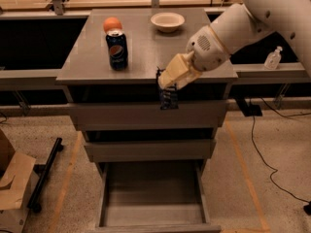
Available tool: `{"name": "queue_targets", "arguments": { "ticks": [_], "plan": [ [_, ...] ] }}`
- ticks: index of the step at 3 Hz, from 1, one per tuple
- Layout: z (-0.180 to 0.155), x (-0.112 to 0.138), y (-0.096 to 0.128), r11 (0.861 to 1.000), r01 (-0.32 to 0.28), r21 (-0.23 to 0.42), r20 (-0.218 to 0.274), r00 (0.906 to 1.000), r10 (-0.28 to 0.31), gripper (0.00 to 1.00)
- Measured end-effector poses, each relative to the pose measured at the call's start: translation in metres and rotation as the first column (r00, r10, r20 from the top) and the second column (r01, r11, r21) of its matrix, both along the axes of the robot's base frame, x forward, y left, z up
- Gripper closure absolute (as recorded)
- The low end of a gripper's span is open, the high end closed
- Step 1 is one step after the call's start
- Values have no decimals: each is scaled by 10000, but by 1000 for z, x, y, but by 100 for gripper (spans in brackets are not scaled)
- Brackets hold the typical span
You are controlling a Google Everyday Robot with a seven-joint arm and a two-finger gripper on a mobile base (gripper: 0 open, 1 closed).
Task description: Pick rxbar blueberry from bottom drawer and place on counter
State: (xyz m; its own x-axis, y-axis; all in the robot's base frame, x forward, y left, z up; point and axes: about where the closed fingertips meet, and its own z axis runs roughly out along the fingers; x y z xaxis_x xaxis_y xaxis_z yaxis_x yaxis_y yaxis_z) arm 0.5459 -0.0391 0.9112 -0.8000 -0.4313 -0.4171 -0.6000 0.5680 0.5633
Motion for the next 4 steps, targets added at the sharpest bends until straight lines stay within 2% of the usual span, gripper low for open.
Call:
{"name": "queue_targets", "arguments": {
  "ticks": [1,2,3,4],
  "plan": [
    [19,10,-5,9990,246,369,422,9988,-262,100],
    [10,19,-8,9963,541,667,428,9975,-571,100],
    [11,52,-20,9914,1150,622,871,9889,-1201,100],
    [21,103,-41,9772,2036,600,1515,9658,-2105,100]
  ]
}}
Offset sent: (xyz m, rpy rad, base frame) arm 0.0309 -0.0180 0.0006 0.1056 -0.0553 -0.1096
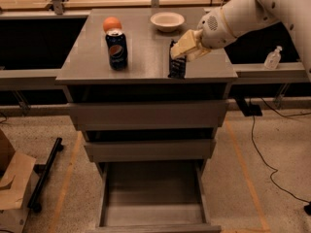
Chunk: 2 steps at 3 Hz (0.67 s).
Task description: Pick rxbar blueberry from bottom drawer and place on counter
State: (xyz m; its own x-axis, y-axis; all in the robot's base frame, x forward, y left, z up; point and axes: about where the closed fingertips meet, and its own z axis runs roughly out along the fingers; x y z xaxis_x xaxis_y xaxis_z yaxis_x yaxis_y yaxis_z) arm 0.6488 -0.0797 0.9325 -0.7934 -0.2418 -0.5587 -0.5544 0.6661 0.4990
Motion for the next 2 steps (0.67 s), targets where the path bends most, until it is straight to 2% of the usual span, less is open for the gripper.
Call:
{"name": "queue_targets", "arguments": {
  "ticks": [1,2],
  "plan": [
    [13,49,-23,9955,937,-174,646,9936,-924,100],
    [20,94,-41,9832,1793,-330,1338,9757,-1735,83]
  ]
}}
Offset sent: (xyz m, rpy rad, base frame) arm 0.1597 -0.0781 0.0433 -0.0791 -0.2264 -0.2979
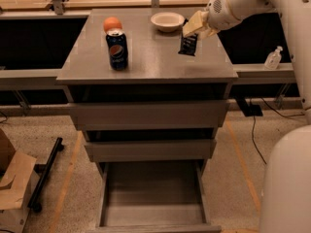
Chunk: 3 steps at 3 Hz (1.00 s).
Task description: Pick rxbar blueberry from bottom drawer and place on counter
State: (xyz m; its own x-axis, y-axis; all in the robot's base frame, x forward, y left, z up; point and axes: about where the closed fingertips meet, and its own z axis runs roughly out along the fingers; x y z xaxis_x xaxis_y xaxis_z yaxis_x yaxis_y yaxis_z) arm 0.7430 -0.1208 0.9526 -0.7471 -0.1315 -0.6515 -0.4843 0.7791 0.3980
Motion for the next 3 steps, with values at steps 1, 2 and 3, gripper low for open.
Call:
{"name": "queue_targets", "arguments": {
  "ticks": [1,2,3],
  "plan": [
    [4,37,-13,9967,804,-147,543,9954,-795,59],
    [6,41,-14,9961,874,-131,625,9943,-864,37],
    [3,43,-10,9965,830,-129,589,9949,-821,13]
  ]
}}
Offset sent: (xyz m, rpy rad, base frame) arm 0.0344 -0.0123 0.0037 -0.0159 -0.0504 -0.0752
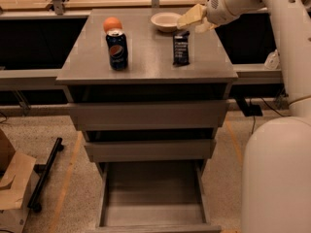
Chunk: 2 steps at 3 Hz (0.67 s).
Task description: Pick rxbar blueberry from bottom drawer and place on counter
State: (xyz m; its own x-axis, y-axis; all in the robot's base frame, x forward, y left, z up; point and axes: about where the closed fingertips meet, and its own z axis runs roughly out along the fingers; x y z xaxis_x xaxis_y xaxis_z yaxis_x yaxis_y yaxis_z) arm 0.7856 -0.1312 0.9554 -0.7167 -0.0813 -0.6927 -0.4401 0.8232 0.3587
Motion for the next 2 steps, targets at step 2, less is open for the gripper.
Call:
{"name": "queue_targets", "arguments": {
  "ticks": [2],
  "plan": [
    [-3,1,3,10000,-47,5,-42,10000,47,0]
  ]
}}
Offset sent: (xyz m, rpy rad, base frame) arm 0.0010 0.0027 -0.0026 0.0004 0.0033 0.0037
